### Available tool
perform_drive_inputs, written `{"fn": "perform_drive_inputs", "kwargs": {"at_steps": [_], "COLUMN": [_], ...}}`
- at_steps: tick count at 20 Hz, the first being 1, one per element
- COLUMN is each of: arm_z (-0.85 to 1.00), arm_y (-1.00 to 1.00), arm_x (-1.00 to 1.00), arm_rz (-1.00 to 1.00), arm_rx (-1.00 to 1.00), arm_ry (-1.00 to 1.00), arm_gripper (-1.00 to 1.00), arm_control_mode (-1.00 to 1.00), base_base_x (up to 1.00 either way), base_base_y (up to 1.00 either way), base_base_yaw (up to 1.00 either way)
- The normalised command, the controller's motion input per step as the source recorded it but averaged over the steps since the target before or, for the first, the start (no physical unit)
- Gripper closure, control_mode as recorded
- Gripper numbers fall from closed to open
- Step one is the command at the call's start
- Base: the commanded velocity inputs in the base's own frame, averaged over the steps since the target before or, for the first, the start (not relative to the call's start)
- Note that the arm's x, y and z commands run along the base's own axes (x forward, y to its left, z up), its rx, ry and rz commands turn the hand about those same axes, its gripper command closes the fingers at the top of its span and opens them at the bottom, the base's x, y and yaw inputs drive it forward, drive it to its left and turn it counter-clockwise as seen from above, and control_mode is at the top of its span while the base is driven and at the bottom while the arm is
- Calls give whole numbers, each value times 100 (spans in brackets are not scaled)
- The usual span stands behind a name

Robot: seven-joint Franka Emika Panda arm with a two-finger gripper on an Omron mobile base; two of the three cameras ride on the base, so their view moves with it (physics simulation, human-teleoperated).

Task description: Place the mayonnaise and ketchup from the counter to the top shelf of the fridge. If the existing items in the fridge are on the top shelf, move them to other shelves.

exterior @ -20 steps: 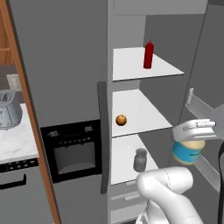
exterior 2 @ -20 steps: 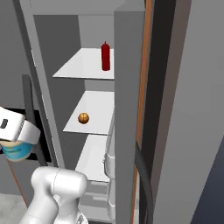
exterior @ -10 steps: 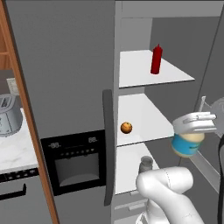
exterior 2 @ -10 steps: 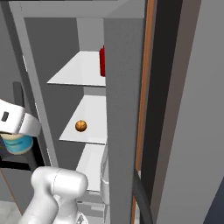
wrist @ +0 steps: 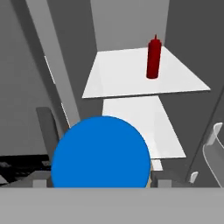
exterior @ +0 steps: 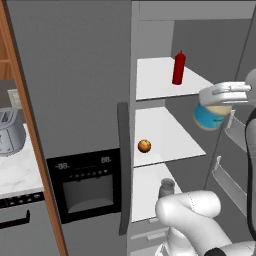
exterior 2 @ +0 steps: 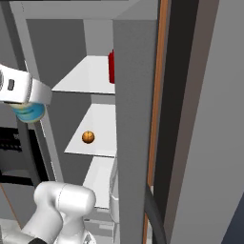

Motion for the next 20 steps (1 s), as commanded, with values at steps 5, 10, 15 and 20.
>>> {"fn": "perform_drive_inputs", "kwargs": {"at_steps": [5, 10, 15, 20], "arm_z": [11, 0, -10, -10], "arm_y": [0, -3, -10, -9], "arm_x": [96, 100, 88, 84], "arm_rz": [0, 0, 0, 0], "arm_rx": [-4, -4, 0, 0], "arm_ry": [-10, -4, -1, 0], "arm_gripper": [100, 100, 100, 100], "arm_control_mode": [-100, -100, -100, -100], "base_base_x": [0, 0, 0, 0], "base_base_y": [0, 0, 0, 0], "base_base_yaw": [0, 0, 0, 0]}}
